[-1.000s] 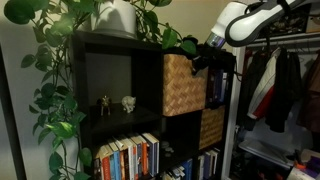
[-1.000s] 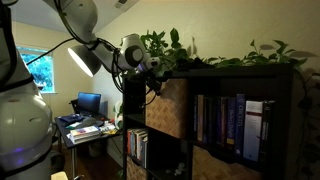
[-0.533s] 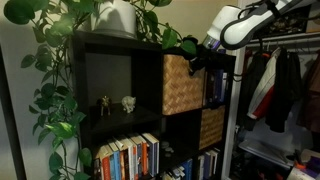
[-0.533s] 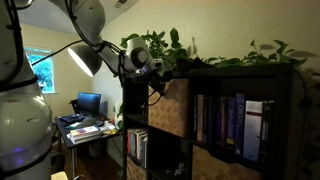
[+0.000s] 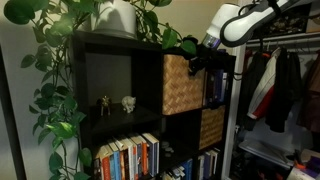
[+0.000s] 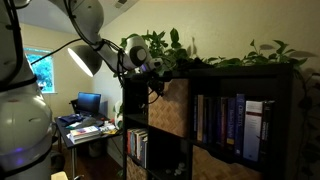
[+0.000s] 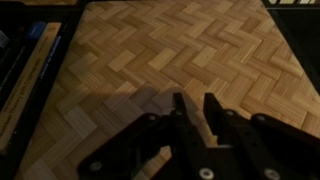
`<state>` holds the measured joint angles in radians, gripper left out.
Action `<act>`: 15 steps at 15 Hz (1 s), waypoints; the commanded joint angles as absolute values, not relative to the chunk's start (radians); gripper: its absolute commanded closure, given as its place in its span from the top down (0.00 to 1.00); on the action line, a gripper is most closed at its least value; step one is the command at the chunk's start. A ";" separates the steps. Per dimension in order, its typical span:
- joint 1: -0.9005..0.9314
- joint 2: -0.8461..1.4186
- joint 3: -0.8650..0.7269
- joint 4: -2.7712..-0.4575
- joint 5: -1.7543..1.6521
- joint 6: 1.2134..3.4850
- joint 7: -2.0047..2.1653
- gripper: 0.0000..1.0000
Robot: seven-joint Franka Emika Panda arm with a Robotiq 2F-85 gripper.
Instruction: Partially pull out the basket from the shelf, remove socks from it and put them on top of the shelf, and then push the basket back into the shelf
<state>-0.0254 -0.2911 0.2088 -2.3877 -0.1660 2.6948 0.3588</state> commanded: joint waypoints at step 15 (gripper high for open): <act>0.079 -0.519 0.155 -2.258 0.041 1.817 0.179 1.00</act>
